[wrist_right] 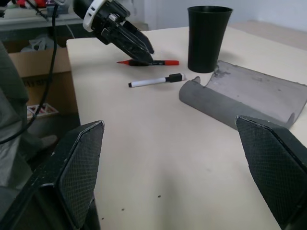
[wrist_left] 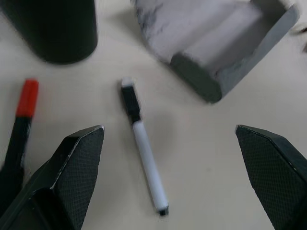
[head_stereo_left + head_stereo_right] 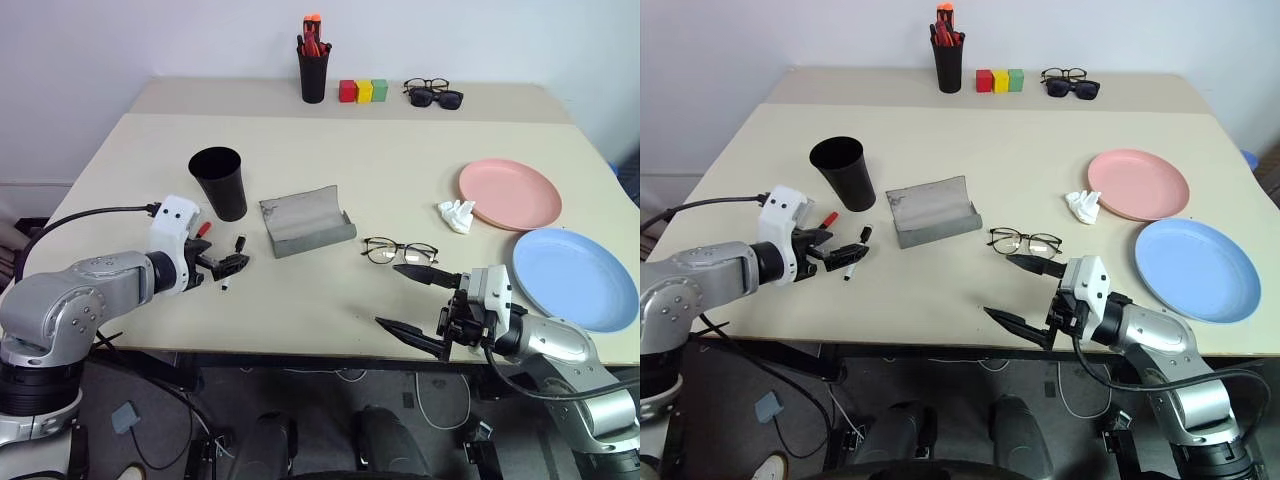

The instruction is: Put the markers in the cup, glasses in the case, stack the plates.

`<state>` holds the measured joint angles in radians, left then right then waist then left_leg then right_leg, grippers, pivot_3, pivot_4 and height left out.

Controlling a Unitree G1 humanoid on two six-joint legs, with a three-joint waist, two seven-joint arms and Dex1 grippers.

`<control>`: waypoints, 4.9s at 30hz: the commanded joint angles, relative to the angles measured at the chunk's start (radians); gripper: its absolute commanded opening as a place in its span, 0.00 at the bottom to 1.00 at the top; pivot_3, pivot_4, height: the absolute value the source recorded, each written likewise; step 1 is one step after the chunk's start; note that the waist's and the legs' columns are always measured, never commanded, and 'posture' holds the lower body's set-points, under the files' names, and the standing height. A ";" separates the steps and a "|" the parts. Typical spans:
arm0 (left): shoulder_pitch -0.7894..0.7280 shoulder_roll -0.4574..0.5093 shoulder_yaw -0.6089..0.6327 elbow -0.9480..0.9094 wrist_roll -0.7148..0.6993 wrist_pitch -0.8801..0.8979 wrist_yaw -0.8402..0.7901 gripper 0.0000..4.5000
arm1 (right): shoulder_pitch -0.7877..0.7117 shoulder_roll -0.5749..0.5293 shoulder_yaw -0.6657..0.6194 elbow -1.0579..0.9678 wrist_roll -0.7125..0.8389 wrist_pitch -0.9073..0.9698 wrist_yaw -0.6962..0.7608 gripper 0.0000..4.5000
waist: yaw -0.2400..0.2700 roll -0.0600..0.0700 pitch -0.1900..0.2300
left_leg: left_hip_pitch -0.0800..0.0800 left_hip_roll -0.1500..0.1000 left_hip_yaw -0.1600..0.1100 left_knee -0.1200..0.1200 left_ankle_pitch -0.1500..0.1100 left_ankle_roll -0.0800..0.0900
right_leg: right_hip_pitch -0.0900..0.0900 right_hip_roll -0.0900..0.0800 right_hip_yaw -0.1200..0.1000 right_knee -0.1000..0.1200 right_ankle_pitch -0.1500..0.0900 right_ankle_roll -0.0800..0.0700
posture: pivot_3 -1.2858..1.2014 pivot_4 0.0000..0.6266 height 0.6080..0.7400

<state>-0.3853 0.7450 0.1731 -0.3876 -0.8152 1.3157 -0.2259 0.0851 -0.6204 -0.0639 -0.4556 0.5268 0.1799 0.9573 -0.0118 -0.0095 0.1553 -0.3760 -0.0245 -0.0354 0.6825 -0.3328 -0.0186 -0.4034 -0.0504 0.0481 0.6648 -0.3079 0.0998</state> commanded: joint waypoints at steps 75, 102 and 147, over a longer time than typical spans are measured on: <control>-0.364 -0.359 -0.182 0.546 0.939 -1.239 0.342 0.02 | -0.273 0.139 0.022 0.113 -0.021 0.022 -0.187 1.00 | 0.003 -0.004 0.002 | -0.002 -0.001 0.000 0.001 0.003 -0.005 | -0.003 0.000 0.000 0.002 0.000 0.000 | 0.52 0.24 1.00; -0.374 -0.505 -0.110 0.743 0.877 -1.284 0.326 0.46 | -0.315 0.156 0.019 0.081 -0.001 0.065 -0.225 1.00 | 0.002 -0.004 0.002 | -0.004 -0.001 0.000 0.001 0.003 -0.005 | -0.005 0.000 -0.001 0.003 0.000 0.001 | 0.52 0.24 1.00; -0.604 0.103 -0.604 0.951 0.902 -0.385 -0.789 0.01 | -0.208 0.176 -0.014 0.120 -0.045 -0.025 -0.219 1.00 | -0.005 -0.004 0.003 | -0.008 -0.001 0.001 0.003 0.002 -0.003 | -0.010 0.002 -0.002 0.007 0.000 0.000 | 0.52 0.24 1.00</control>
<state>-0.9877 0.8238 -0.4409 0.5774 0.0629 0.9187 -1.0161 -0.1246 -0.4393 -0.0540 -0.2820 0.4761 0.1775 0.7421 -0.0172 -0.0131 0.1584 -0.3837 -0.0253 -0.0346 0.6854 -0.3304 -0.0218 -0.4134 -0.0489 0.0463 0.6718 -0.3077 0.0999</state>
